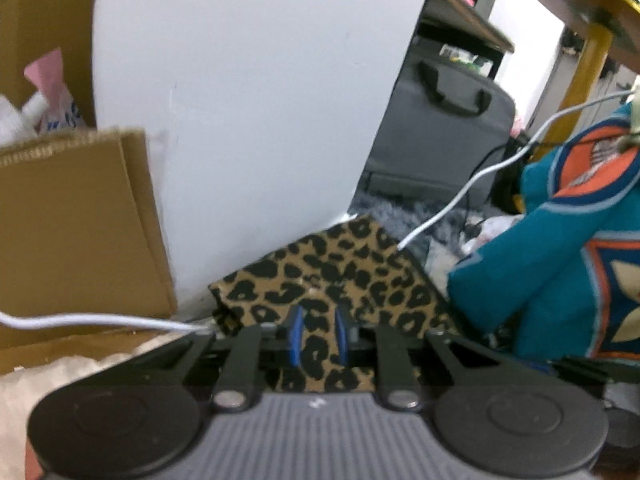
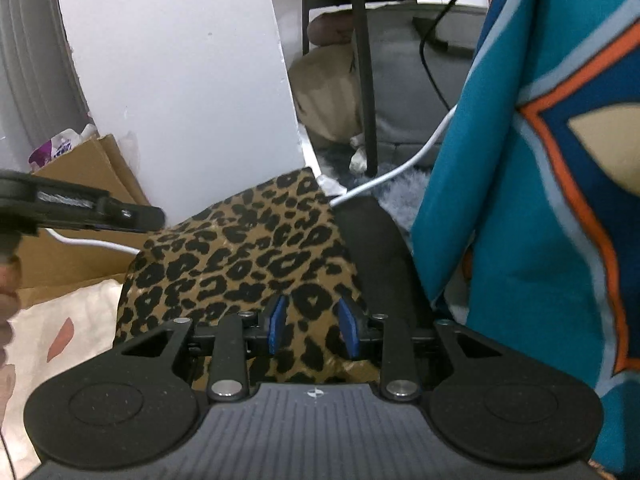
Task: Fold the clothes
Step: 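Lower the folded leopard skirt onto the bed beside the teal cloth with both tools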
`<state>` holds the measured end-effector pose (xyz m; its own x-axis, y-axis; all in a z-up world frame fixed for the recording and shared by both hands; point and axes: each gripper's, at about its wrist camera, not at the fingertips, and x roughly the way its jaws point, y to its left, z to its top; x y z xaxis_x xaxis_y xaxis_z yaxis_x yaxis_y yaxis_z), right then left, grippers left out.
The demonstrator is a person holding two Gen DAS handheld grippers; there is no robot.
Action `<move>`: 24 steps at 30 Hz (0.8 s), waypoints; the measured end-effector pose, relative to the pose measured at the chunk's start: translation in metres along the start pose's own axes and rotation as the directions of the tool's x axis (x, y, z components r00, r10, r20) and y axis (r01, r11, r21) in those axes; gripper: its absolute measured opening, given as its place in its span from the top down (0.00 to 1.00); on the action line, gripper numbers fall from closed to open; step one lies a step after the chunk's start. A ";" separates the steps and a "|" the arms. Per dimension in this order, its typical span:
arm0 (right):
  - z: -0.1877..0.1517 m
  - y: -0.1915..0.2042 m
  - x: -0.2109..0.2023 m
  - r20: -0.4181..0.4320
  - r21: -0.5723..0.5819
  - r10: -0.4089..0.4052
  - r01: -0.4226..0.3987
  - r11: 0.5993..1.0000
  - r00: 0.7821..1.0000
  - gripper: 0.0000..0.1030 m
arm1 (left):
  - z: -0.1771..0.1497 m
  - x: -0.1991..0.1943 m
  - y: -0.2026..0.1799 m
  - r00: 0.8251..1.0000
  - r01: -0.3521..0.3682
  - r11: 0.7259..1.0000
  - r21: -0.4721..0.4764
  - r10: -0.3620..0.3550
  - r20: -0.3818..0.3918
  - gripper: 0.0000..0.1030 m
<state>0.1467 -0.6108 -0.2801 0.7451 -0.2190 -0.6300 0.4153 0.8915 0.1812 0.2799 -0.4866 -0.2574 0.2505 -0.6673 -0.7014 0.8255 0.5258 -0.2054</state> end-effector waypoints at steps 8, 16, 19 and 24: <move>-0.018 0.014 0.016 -0.036 -0.013 0.041 -0.041 0.999 0.999 0.65 | -0.015 0.025 0.007 0.997 -0.070 0.995 0.064 0.072 -0.027 0.91; -0.026 -0.003 0.016 -0.064 0.024 0.010 -0.009 1.000 0.998 0.64 | -0.011 0.009 -0.001 0.996 -0.065 0.984 0.168 0.074 -0.047 0.95; -0.028 -0.010 0.006 -0.051 0.068 0.009 -0.006 0.998 0.999 0.64 | -0.007 -0.009 -0.009 0.998 -0.017 0.982 0.190 0.028 -0.055 0.94; -0.040 -0.006 -0.006 -0.032 0.107 0.026 -0.023 0.994 0.999 0.64 | -0.019 -0.022 -0.023 0.997 0.042 0.979 0.197 -0.030 -0.068 0.82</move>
<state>0.1186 -0.5991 -0.3072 0.7385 -0.1826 -0.6490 0.4515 0.8489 0.2749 0.2458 -0.4741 -0.2498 0.1910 -0.6450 -0.7399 0.9189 0.3826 -0.0963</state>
